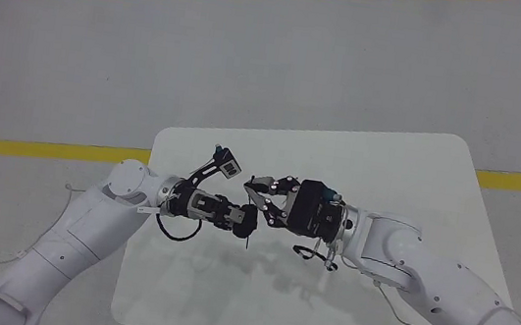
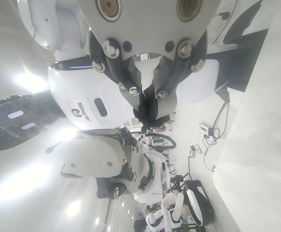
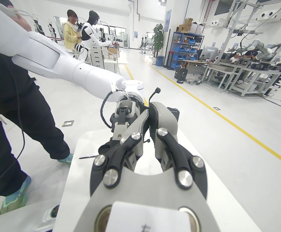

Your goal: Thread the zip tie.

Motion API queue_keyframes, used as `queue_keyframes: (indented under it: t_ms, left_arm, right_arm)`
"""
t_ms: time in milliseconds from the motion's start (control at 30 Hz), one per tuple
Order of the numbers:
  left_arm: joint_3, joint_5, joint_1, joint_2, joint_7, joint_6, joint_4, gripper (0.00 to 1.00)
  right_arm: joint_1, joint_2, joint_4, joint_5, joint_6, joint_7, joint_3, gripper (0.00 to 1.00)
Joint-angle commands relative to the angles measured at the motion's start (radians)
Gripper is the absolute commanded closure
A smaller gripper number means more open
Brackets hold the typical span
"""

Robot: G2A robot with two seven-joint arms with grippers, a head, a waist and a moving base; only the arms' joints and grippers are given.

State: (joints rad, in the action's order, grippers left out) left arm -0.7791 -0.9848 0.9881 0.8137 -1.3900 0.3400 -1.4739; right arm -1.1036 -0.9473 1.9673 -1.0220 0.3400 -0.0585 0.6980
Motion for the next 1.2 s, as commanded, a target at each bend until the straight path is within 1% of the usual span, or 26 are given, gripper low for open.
queue_keyframes:
  t_ms: [0, 700, 1167]
  left_arm:
    - [0.000, 0.000, 0.000, 0.000, 0.000, 0.000, 0.000, 1.00]
    - [0.000, 0.000, 0.000, 0.000, 0.000, 0.000, 0.000, 1.00]
    - [0.000, 0.000, 0.000, 0.000, 0.000, 0.000, 0.000, 1.00]
  right_arm:
    - [0.000, 0.000, 0.000, -0.001, 0.000, -0.001, 0.000, 1.00]
    - [-0.003, 0.005, 0.003, -0.004, 0.000, -0.007, 0.004, 1.00]
    - [0.014, 0.014, 0.005, 0.001, 0.000, -0.011, -0.020, 1.00]
